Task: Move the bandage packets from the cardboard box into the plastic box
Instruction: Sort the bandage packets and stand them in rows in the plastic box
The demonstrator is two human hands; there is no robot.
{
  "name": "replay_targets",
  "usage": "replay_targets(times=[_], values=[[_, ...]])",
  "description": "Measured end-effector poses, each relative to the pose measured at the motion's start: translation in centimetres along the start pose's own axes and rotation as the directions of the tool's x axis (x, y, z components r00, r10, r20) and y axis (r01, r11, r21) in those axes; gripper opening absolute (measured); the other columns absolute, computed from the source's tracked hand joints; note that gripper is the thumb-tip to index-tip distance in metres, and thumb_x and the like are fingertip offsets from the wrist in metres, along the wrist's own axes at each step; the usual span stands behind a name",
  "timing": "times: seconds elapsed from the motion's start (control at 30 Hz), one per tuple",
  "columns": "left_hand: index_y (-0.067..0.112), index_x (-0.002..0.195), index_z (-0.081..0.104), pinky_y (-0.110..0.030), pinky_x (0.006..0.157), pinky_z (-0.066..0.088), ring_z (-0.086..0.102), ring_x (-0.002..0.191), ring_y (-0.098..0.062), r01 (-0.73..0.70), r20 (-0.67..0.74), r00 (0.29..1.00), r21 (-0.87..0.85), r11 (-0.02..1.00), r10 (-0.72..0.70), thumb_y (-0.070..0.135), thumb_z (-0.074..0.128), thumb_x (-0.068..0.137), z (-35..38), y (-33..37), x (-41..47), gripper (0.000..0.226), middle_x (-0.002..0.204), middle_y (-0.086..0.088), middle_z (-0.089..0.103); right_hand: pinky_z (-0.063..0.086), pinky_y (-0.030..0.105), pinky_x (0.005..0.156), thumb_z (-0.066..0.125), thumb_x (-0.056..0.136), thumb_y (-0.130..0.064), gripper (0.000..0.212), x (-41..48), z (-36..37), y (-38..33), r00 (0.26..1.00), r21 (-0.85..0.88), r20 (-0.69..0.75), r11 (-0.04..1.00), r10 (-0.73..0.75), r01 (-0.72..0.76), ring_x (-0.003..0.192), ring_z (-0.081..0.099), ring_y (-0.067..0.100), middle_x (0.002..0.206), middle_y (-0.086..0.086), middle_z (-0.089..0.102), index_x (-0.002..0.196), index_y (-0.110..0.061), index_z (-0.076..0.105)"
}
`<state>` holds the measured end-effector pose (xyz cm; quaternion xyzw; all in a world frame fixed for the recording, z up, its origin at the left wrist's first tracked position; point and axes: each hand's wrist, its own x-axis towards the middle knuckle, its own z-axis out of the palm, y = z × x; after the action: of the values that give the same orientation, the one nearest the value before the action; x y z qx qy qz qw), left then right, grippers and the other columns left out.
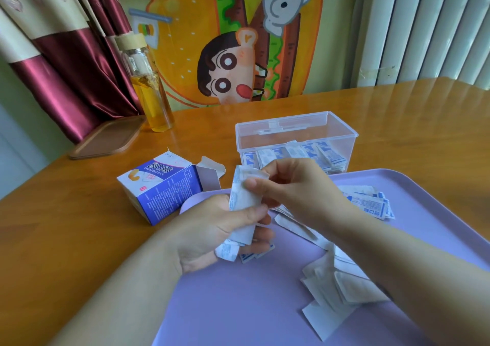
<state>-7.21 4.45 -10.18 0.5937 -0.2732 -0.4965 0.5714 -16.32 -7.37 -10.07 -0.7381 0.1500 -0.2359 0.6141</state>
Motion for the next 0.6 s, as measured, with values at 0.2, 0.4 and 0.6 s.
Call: replay_targets(times=[0.2, 0.4, 0.6], values=[[0.009, 0.101, 0.065, -0.035, 0.063, 0.059, 0.072, 0.074, -0.022, 0.024, 0.004, 1.0, -0.097, 0.995, -0.023, 0.03, 0.051, 0.081, -0.4, 0.7, -0.1, 0.033, 0.083, -0.009, 0.073, 0.039, 0.014, 0.057, 0.065, 0.087, -0.024, 0.019, 0.5, -0.9, 0.6, 0.999, -0.126, 0.009, 0.991, 0.049, -0.047, 0.052, 0.048, 0.0, 0.055, -0.012, 0.059, 0.072, -0.013, 0.069], [0.007, 0.095, 0.065, -0.034, 0.07, 0.058, 0.072, 0.076, -0.019, -0.164, -0.265, 0.959, -0.234, 0.958, 0.1, 0.018, 0.041, 0.098, -1.6, 0.7, 0.9, 0.026, 0.086, -0.009, 0.074, 0.034, 0.01, 0.047, 0.064, 0.087, -0.02, 0.017, 0.7, -1.9, -0.1, 0.964, -0.129, -0.259, 0.991, -0.054, 0.02, 0.043, 0.047, -0.003, 0.051, -0.011, 0.055, 0.071, -0.016, 0.068], [0.011, 0.097, 0.063, -0.024, 0.061, 0.058, 0.071, 0.069, -0.01, -0.325, -0.435, 0.886, -0.333, 0.885, 0.162, 0.014, 0.041, 0.099, -2.9, 1.3, 1.1, 0.023, 0.076, 0.0, 0.074, 0.043, 0.006, 0.068, 0.062, 0.088, -0.01, 0.017, 0.0, -0.5, 0.6, 0.901, -0.492, 0.006, 0.783, -0.433, 0.38, 0.076, 0.061, 0.001, 0.075, -0.016, 0.066, 0.094, -0.017, 0.076]])
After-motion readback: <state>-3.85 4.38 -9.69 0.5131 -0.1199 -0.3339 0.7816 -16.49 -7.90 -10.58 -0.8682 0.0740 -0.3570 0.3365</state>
